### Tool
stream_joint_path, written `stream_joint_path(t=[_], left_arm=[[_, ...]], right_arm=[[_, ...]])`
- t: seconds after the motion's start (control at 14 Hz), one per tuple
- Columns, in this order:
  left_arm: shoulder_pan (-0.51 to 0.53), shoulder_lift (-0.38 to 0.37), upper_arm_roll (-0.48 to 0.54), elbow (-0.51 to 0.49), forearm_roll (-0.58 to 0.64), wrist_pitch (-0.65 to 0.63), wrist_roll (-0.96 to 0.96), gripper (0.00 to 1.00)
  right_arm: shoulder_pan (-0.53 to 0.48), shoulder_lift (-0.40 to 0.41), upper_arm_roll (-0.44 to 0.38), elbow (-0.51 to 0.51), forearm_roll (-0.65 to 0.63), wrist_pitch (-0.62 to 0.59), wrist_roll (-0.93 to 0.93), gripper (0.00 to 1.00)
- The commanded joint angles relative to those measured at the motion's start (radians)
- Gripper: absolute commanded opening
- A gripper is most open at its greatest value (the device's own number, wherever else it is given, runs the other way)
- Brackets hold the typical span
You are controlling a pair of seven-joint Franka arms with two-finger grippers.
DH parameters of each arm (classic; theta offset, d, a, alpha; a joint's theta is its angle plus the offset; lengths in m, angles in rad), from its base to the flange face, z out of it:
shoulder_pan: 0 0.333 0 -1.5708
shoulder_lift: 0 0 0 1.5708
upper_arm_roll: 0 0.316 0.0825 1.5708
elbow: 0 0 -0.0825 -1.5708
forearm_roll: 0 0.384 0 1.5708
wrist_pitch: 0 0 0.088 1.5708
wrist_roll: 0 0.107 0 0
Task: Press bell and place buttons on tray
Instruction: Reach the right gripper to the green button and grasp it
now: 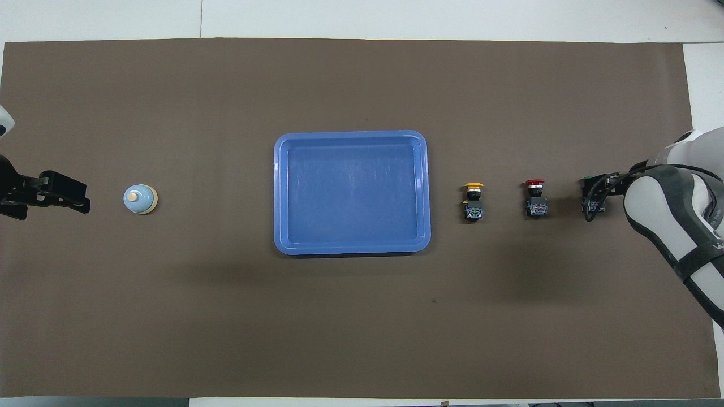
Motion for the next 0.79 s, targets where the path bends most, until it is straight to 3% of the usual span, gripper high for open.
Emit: stream_joint_path(t=[0.0, 0.14, 0.21, 0.29, 0.43, 0.64, 0.72], left_arm=[[-0.002, -0.009, 0.005, 0.006, -0.009, -0.019, -0.011, 1.0], [-0.002, -0.009, 0.005, 0.005, -0.009, -0.019, -0.011, 1.0], [-0.002, -0.009, 0.005, 0.005, -0.009, -0.019, -0.011, 1.0], [-0.002, -0.009, 0.005, 0.005, -0.009, -0.019, -0.011, 1.0], [-0.002, -0.009, 0.005, 0.005, -0.009, -0.019, -0.011, 1.0], [-0.002, -0.009, 0.005, 0.005, -0.009, -0.019, -0.011, 1.0], [-0.002, -0.009, 0.005, 0.005, -0.009, -0.019, -0.011, 1.0]], right_arm=[[-0.006, -0.006, 0.005, -0.019, -0.006, 0.009, -0.027, 1.0], [-0.006, -0.011, 0.005, -0.045, -0.006, 0.014, -0.024, 1.0], [-0.006, -0.014, 0.005, -0.059, -0.006, 0.014, -0.024, 0.95], [-0.006, -0.019, 0.005, -0.067, -0.006, 0.014, -0.023, 0.84], [-0.006, -0.022, 0.005, -0.079, -0.006, 0.014, -0.021, 0.47], [-0.006, -0.025, 0.005, -0.079, -0.006, 0.014, -0.024, 0.0], [-0.006, -0.025, 0.005, -0.076, -0.006, 0.014, -0.023, 0.0]])
